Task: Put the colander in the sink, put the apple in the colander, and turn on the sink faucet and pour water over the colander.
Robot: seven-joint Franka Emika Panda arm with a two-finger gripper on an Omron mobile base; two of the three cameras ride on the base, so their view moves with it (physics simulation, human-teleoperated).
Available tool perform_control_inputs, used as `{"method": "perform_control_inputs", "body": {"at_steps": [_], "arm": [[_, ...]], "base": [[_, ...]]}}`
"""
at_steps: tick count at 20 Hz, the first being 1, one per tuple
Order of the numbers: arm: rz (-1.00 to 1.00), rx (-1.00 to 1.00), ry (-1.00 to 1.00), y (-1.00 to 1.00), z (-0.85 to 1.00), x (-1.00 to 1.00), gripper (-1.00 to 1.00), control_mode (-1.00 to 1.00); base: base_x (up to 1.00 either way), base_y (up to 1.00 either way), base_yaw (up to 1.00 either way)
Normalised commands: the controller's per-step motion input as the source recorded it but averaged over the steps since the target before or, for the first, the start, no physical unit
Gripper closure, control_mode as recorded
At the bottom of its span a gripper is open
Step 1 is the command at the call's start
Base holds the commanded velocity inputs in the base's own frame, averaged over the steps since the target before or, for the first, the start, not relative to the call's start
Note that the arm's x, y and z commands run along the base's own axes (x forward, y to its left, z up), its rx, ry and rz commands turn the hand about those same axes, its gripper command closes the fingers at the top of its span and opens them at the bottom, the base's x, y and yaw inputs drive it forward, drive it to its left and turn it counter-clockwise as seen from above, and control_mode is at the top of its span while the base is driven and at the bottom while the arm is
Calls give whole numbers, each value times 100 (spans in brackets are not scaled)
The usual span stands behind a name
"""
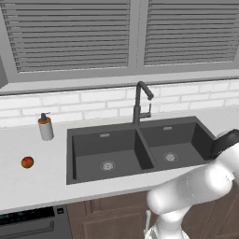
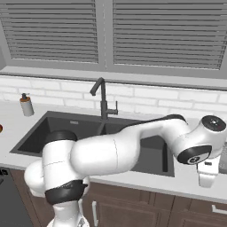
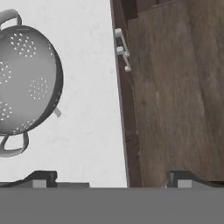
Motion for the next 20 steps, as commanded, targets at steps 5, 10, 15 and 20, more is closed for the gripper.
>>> {"method": "perform_control_inputs", "body": {"at_steps": [5, 10, 15, 20], "arm": [[-5, 0, 0, -3, -33, 13, -100, -100], [-5, 0, -1, -6, -18, 25, -100, -100], [-5, 0, 0, -1, -23, 31, -100, -100], [-5, 0, 0, -6, -18, 27, -100, -100]], "base": [[0, 0, 0], [0, 0, 0], [0, 0, 0], [0, 0, 0]]}}
